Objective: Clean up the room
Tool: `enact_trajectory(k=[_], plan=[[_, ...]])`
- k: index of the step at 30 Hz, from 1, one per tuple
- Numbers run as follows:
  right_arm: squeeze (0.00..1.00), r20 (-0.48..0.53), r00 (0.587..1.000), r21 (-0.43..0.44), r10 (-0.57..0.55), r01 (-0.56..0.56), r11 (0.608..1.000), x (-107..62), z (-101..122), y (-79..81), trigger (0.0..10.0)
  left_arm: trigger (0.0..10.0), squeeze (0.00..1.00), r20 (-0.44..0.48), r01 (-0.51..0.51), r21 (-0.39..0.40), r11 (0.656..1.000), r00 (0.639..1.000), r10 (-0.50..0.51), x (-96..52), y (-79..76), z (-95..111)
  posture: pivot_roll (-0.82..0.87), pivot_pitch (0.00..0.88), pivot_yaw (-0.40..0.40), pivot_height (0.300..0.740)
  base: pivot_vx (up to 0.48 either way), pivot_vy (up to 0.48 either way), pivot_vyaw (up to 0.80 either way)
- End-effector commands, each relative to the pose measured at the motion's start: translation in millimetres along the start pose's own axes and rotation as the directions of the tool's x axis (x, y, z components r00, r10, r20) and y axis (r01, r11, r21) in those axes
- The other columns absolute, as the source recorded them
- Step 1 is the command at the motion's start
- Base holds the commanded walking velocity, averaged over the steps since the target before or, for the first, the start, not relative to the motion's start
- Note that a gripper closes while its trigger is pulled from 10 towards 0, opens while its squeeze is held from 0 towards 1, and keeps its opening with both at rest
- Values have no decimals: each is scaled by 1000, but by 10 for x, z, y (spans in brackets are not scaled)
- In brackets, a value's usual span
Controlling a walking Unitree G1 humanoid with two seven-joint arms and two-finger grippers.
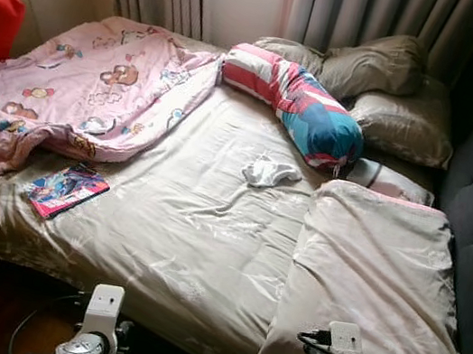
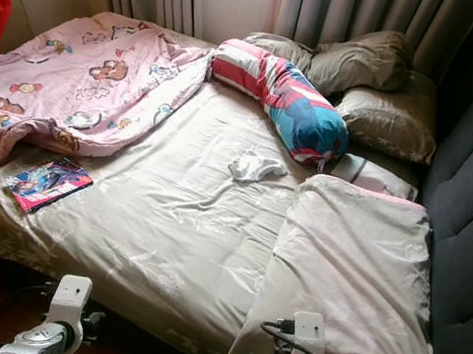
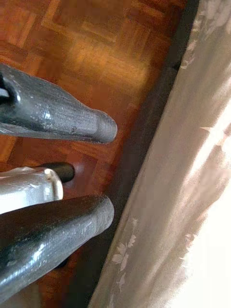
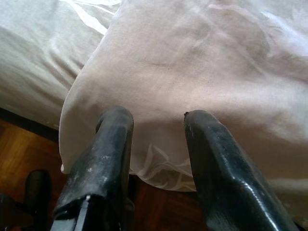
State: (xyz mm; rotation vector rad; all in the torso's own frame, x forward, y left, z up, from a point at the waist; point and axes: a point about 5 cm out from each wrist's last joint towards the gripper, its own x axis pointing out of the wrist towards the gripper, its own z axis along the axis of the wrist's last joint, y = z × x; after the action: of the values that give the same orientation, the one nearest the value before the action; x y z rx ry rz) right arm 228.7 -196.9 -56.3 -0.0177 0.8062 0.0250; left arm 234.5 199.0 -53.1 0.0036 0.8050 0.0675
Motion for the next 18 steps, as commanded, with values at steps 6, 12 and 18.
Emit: enact_trajectory(k=[6, 12, 18], plan=[[0, -57, 997, 19, -45, 46, 999, -45, -152, -107, 10000, 10000, 0, -70, -33, 38, 999, 997, 36, -12, 75, -86, -6, 0, -10, 690, 0, 215, 0], [0, -77, 995, 36, -63, 66, 997, -76, -244, -152, 10000, 10000, 0, -84, -33, 54, 998, 996, 38, -20, 103, -112, -11, 0, 2, 690, 0, 356, 0], [0, -97, 992, 28, -75, 78, 997, -66, -241, -131, 10000, 10000, 0, -88, -39, 62, 997, 995, 44, -22, 145, -103, -17, 0, 7, 690, 0, 386, 0]])
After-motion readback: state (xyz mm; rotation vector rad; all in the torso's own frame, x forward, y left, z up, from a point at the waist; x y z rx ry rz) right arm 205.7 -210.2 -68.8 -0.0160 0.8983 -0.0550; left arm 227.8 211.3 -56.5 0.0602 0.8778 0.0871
